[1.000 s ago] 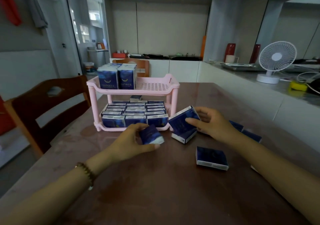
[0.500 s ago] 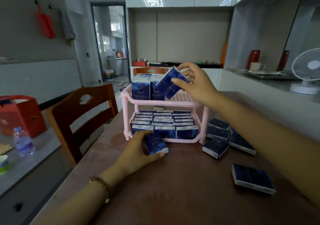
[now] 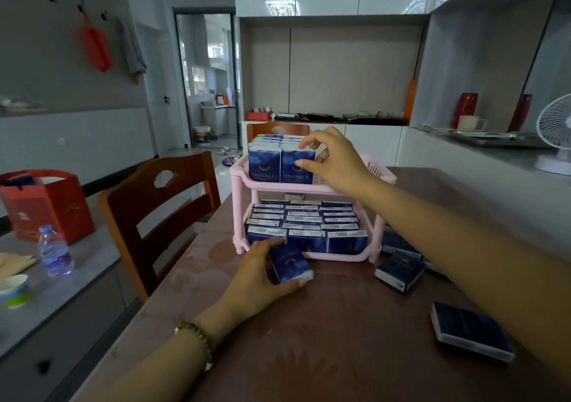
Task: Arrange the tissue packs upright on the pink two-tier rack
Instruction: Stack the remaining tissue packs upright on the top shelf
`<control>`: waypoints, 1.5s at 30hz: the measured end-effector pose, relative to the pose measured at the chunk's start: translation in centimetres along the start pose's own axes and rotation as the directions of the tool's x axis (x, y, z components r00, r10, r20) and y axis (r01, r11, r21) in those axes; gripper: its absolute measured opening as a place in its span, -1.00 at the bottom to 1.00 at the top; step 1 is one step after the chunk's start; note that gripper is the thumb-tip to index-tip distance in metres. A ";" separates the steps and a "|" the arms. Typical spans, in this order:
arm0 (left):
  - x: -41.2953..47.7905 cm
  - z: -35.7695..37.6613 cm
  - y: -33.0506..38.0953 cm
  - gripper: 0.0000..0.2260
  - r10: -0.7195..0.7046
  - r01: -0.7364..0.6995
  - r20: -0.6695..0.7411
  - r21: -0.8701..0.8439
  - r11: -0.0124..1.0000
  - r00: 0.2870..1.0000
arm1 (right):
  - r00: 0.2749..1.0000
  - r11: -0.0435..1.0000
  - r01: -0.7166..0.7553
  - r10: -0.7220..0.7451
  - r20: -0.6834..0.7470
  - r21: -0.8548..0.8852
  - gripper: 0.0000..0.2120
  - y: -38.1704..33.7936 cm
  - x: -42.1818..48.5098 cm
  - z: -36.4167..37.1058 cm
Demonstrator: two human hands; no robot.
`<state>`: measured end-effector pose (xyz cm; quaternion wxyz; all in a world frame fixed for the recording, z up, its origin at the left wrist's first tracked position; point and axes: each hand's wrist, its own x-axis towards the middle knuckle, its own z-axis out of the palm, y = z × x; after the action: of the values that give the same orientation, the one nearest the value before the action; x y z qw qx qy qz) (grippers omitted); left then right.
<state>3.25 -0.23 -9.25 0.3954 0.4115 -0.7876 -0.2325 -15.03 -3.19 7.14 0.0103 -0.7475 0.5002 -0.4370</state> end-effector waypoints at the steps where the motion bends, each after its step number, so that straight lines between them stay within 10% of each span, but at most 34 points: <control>1: 0.0 0.0 0.1 -0.31 -0.001 0.001 0.001 0.002 1.000 1.000 | 1.000 1.000 -0.006 0.006 0.002 0.004 -0.77 0.1 0.0 0.1; 23: -1.2 0.4 4.0 -0.28 0.028 -0.019 0.106 -0.086 0.996 0.994 | 0.988 0.990 -0.103 0.091 0.124 0.100 -0.73 2.5 -10.5 -6.7; 31: -1.5 3.9 7.5 -0.42 0.053 -0.031 0.266 -0.084 0.996 0.963 | 0.774 0.885 -0.459 0.442 0.454 -0.079 -0.74 8.0 -19.8 -11.7; 39: -1.5 7.1 9.5 -0.50 0.051 -0.038 0.380 -0.041 0.998 0.923 | 0.537 0.804 -0.480 0.586 0.607 -0.351 -0.42 9.2 -21.9 -14.2; 45: -1.2 6.7 10.1 -0.49 0.000 0.018 0.515 -0.031 0.999 0.857 | 0.513 0.825 -0.451 0.551 0.658 -0.340 -0.39 8.2 -22.5 -13.6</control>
<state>-6.45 6.67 -6.63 0.1769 0.3312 -0.8584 -0.3495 -32.76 15.52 -2.62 0.2882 -0.6795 0.6732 -0.0457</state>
